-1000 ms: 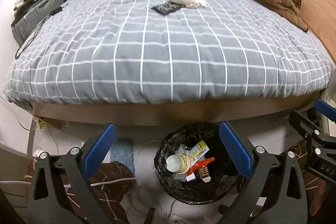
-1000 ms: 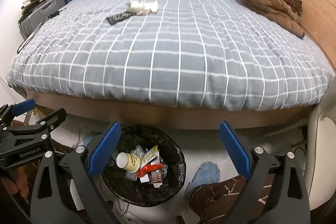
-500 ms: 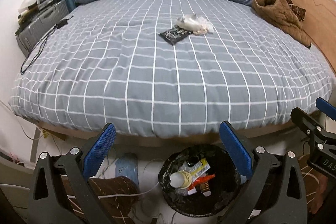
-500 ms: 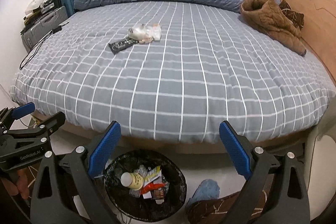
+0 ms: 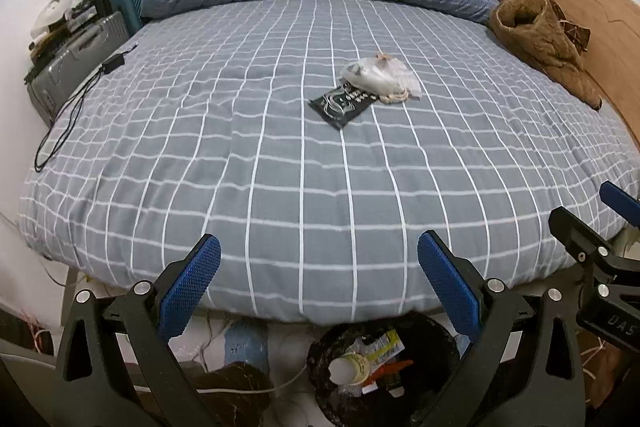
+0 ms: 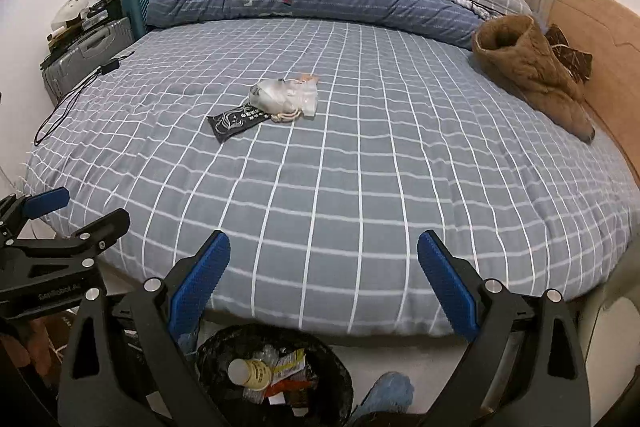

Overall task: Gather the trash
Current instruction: 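Move both open tools back from the bin toward the bed, then grasp the white plastic bag with the right tool while the left tool grasps the black wipe packet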

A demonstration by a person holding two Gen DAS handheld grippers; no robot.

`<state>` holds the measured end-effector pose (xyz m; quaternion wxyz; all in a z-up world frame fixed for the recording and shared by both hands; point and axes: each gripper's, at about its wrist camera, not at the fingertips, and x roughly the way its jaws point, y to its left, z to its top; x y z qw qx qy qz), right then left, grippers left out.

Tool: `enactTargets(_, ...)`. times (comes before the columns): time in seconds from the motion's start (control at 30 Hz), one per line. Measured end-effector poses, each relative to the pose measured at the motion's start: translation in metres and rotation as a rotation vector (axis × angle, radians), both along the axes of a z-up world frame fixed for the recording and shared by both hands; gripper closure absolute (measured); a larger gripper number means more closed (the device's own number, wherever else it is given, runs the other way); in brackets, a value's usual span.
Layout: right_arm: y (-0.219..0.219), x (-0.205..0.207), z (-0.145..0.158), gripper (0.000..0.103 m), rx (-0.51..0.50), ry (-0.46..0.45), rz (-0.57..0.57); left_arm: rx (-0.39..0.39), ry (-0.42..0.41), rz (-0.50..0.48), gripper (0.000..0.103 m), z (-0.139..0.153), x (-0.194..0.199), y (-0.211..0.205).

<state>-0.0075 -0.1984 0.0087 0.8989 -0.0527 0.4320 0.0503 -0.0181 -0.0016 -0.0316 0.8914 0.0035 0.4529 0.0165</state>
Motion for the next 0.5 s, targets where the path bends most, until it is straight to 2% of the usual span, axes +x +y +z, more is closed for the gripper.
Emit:
enactTargets(0.27, 0.010, 0.059, -0.011, 0.012, -0.006, 0.007, 0.017, 0.007, -0.007, 0.022, 0.006, 0.000, 0.048, 0.021)
enactTargets(0.5, 0.032, 0.126, -0.028, 0.012, 0.007, 0.009, 0.034, 0.008, -0.017, 0.042, 0.006, -0.006, 0.104, 0.045)
